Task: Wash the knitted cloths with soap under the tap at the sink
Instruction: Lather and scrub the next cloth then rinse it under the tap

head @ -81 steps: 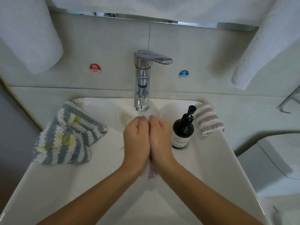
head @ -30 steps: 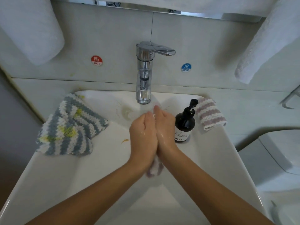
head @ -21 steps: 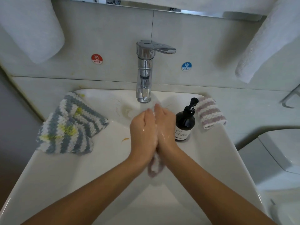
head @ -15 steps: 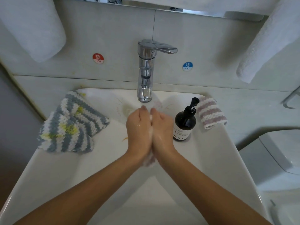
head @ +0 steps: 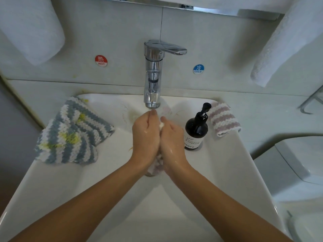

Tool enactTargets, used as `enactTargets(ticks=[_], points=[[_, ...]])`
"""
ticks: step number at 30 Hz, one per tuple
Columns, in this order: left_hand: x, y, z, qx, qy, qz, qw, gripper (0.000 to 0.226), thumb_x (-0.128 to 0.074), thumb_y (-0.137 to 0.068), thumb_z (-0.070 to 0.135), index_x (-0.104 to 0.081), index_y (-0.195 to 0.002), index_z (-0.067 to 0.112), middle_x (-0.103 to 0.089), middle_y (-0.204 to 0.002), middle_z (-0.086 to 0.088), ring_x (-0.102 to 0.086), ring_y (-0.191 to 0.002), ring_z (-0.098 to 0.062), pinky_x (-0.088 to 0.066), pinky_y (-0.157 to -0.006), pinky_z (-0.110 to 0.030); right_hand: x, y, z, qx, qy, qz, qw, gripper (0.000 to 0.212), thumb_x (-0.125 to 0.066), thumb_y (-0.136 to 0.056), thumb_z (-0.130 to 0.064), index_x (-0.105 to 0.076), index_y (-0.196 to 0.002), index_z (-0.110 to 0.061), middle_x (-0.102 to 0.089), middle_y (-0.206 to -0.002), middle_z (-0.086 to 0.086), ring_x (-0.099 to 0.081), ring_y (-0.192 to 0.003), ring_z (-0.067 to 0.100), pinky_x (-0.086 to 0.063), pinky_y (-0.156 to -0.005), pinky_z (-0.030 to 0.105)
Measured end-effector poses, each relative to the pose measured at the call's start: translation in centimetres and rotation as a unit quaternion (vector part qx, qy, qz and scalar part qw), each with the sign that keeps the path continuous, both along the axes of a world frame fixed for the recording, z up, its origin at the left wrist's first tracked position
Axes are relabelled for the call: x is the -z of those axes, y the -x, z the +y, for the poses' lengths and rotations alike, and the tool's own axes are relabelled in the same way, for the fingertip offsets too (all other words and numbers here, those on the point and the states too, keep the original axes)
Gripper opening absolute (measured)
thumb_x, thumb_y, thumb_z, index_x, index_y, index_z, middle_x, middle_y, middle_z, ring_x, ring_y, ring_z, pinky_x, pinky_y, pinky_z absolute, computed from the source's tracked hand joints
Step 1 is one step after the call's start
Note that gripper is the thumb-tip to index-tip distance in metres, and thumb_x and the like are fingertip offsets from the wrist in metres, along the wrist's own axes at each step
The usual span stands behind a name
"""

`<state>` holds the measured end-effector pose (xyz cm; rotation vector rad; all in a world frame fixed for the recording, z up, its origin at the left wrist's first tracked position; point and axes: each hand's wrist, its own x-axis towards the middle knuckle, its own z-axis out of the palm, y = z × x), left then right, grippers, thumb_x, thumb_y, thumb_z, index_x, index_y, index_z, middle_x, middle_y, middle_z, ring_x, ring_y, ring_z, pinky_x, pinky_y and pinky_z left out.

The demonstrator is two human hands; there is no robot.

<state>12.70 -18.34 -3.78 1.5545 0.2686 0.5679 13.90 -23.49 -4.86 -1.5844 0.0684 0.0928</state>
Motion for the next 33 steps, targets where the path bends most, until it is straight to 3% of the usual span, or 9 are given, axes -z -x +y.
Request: enactTargets(ticks=[3,6,9,14,17,21,24,28,33], points=[[-0.5,-0.4,1.9,0.028,-0.063,-0.024,0.997,0.043,-0.045,-0.102,0.017,-0.039,-0.059,0.019,-0.040,-0.045,0.013,-0.034,-0.045,-0.001,-0.029,-0.046,-0.014,-0.7,0.3,-1.1,-0.074,-0.003,-0.008,0.997,0.046,-0.052,-0.096,-0.036,-0.051,-0.070,0.001,-0.049,-0.065,0.012,-0.050,-0.061,0.024,-0.049,-0.059,0.047],[-1.2,-0.5,4.1,0.060,-0.118,-0.006,0.991,0.044,-0.053,-0.098,0.021,-0.036,-0.058,0.016,-0.033,-0.045,0.013,-0.028,-0.045,-0.003,-0.025,-0.045,-0.014,-2.3,-0.5,-2.4,-0.099,0.033,-0.044,0.994,0.046,-0.058,-0.095,-0.031,-0.041,-0.055,-0.014,-0.036,-0.052,0.002,-0.036,-0.050,0.017,-0.033,-0.055,0.032],[-1.8,-1.0,6.0,0.095,-0.146,0.052,0.983,0.040,-0.061,-0.091,0.016,-0.041,-0.057,0.015,-0.036,-0.048,0.011,-0.034,-0.047,-0.006,-0.031,-0.049,-0.018,-3.2,-1.3,-3.7,-0.155,0.101,-0.051,0.981,0.040,-0.065,-0.090,-0.027,-0.048,-0.055,-0.020,-0.045,-0.049,-0.010,-0.042,-0.051,0.010,-0.038,-0.060,0.028],[-3.4,-0.9,7.9,0.211,-0.199,0.118,0.950,0.028,-0.069,-0.081,0.001,-0.049,-0.069,0.017,-0.044,-0.058,0.005,-0.035,-0.047,-0.003,-0.031,-0.046,-0.012,-4.4,-1.9,-5.2,-0.241,0.226,-0.066,0.942,0.010,-0.074,-0.081,-0.030,-0.069,-0.083,-0.022,-0.066,-0.086,-0.008,-0.061,-0.081,0.010,-0.046,-0.079,0.032],[-3.7,-0.6,9.0,0.268,-0.272,0.149,0.912,0.021,-0.068,-0.082,0.001,-0.057,-0.088,0.018,-0.061,-0.080,-0.009,-0.040,-0.046,-0.002,-0.035,-0.047,-0.013,-4.3,-2.3,-6.0,-0.281,0.333,-0.047,0.899,0.038,-0.072,-0.083,-0.036,-0.065,-0.119,-0.024,-0.060,-0.116,-0.008,-0.055,-0.103,0.006,-0.043,-0.086,0.025],[-2.9,-0.7,10.2,0.304,-0.394,0.190,0.846,0.019,-0.069,-0.085,0.013,-0.066,-0.101,0.023,-0.063,-0.085,0.007,-0.053,-0.057,0.001,-0.041,-0.055,-0.011,-3.7,-2.2,-5.9,-0.315,0.403,-0.062,0.857,0.011,-0.070,-0.087,-0.032,-0.065,-0.079,-0.026,-0.057,-0.071,-0.009,-0.049,-0.057,0.005,-0.038,-0.055,0.018],[-2.3,-1.0,10.4,0.322,-0.470,0.239,0.786,0.024,-0.070,-0.085,0.025,-0.058,-0.068,0.013,-0.044,-0.058,0.008,-0.039,-0.047,-0.006,-0.028,-0.048,-0.019,-3.5,-2.1,-5.8,-0.304,0.398,-0.066,0.863,0.027,-0.066,-0.088,-0.028,-0.051,-0.065,-0.027,-0.050,-0.066,-0.007,-0.045,-0.055,0.008,-0.035,-0.051,0.020],[-1.9,-0.8,10.0,0.338,-0.484,0.267,0.762,0.032,-0.071,-0.081,0.027,-0.047,-0.065,0.015,-0.042,-0.059,0.006,-0.036,-0.049,-0.006,-0.026,-0.048,-0.019,-3.5,-2.2,-5.9,-0.291,0.359,-0.042,0.886,0.011,-0.057,-0.091,-0.031,-0.059,-0.087,-0.020,-0.053,-0.072,-0.002,-0.049,-0.060,0.013,-0.041,-0.056,0.027],[-1.4,-1.0,9.8,0.324,-0.499,0.259,0.761,0.010,-0.059,-0.083,0.005,-0.053,-0.076,0.010,-0.052,-0.072,0.001,-0.045,-0.059,-0.008,-0.033,-0.051,-0.018,-3.6,-2.4,-6.1,-0.273,0.331,-0.046,0.902,0.015,-0.052,-0.096,-0.026,-0.052,-0.104,-0.014,-0.050,-0.071,-0.001,-0.045,-0.059,0.012,-0.037,-0.053,0.024]])
